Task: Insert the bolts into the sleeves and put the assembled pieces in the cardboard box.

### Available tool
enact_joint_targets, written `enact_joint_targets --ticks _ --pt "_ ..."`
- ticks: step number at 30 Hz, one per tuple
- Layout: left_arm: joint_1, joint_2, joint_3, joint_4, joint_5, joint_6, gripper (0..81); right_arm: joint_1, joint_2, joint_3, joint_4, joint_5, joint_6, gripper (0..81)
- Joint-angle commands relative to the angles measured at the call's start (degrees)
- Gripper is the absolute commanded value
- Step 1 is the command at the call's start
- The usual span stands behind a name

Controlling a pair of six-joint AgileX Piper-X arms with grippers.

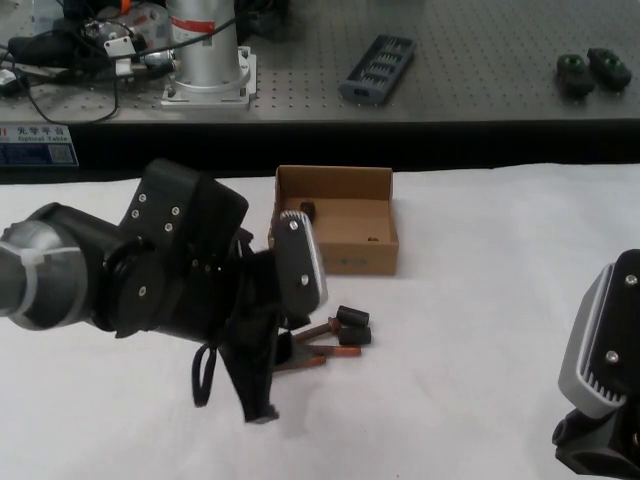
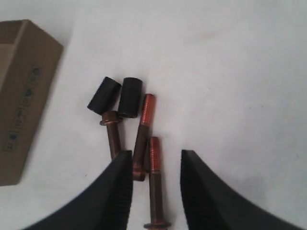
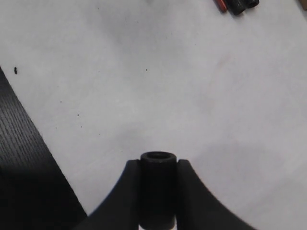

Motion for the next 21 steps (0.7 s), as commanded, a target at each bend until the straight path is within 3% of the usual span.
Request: enact_joint_targets --ticks 1,21 --pt "0.8 2.2 -0.5 2.4 0.4 11.3 24.8 -0.4 -0.5 -0.2 0.0 -0.7 0.1 1.9" --pt "2.8 8.0 -0.5 -1.3 -3.4 17.8 24.8 -0.4 -0.5 -0.2 0.8 -3.2 0.1 1.9"
